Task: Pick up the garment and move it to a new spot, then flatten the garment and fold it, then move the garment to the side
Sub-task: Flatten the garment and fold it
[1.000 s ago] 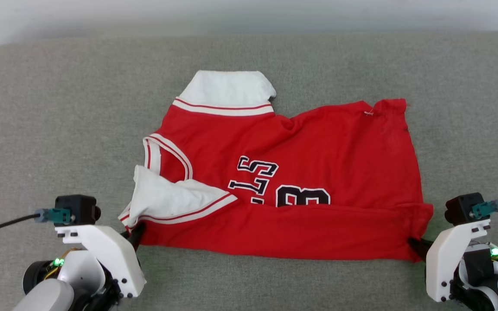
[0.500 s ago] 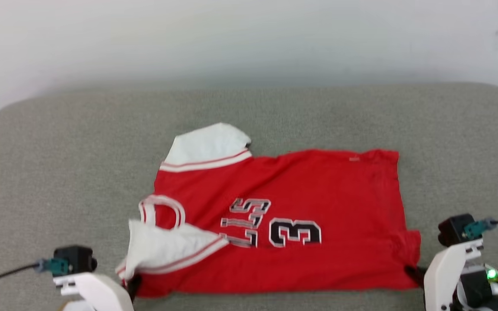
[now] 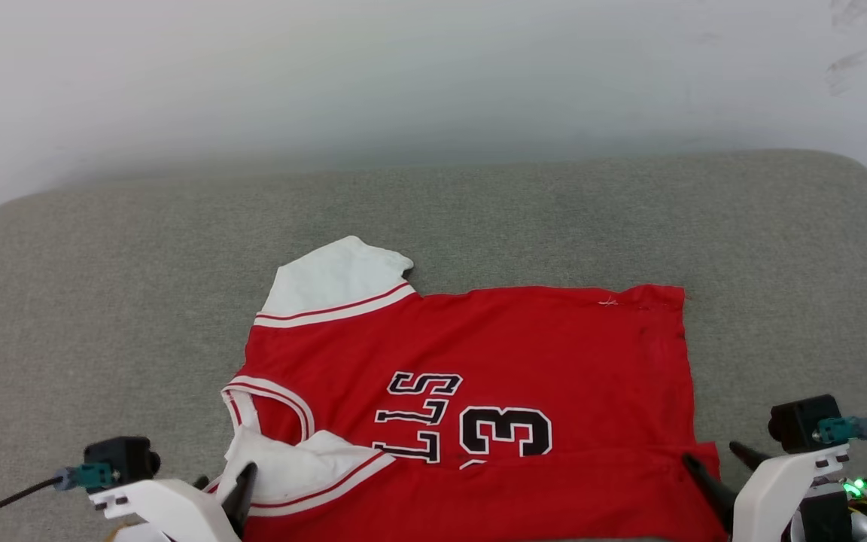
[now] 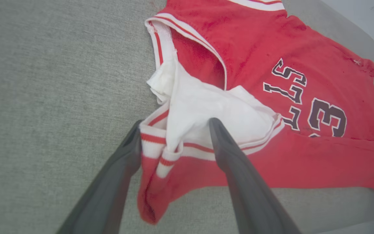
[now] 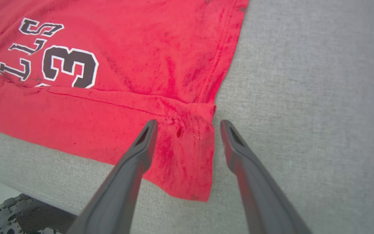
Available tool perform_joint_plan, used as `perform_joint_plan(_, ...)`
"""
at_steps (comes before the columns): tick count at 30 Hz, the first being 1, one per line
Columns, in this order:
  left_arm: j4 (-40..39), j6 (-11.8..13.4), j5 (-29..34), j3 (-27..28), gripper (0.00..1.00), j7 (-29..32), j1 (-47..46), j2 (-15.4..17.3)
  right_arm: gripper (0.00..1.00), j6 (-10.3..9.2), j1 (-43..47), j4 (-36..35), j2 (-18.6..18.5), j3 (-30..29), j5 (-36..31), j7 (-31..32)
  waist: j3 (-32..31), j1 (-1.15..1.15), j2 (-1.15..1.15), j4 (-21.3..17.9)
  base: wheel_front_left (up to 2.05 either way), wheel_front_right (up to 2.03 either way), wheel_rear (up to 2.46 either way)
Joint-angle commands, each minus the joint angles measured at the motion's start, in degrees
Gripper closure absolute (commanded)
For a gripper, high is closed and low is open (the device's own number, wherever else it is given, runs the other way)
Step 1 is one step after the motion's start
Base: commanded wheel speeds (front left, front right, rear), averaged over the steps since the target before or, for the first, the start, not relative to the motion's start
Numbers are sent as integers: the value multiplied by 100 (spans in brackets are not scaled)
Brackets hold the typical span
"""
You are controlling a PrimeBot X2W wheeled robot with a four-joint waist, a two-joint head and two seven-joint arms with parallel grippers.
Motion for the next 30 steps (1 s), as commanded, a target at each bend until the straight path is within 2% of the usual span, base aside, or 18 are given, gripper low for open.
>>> perform_joint_plan(1,30,-15,87,70,0,-146,-128,13,0,-3,-104,-51,-28,-1,-120,-225,-12,0,0,-69,0,0,0)
perform_joint_plan(6,144,-83,428,231,0,-690,-575,5,0,-3,-297,-184,-27,60,-685,-1300,-8,0,0,-311,0,0,0)
perform_joint_plan(9,222,-143,608,303,0,-929,-958,-10,0,-4,-473,-229,125,-62,-961,-1829,108,0,0,-483,0,0,0)
perform_joint_plan(16,441,-215,987,326,0,-986,-2155,43,0,-4,-898,-371,589,-340,-1301,-2575,818,0,0,-890,0,0,0)
perform_joint_plan(22,832,-546,951,244,0,-315,-3166,286,0,-5,-1274,-463,839,-318,-1254,-2918,1550,0,0,-1207,0,0,0)
perform_joint_plan(30,1538,-1072,502,59,0,1464,-4232,803,0,-4,-1514,-468,995,-278,-1157,-3056,2078,0,0,-1491,0,0,0)
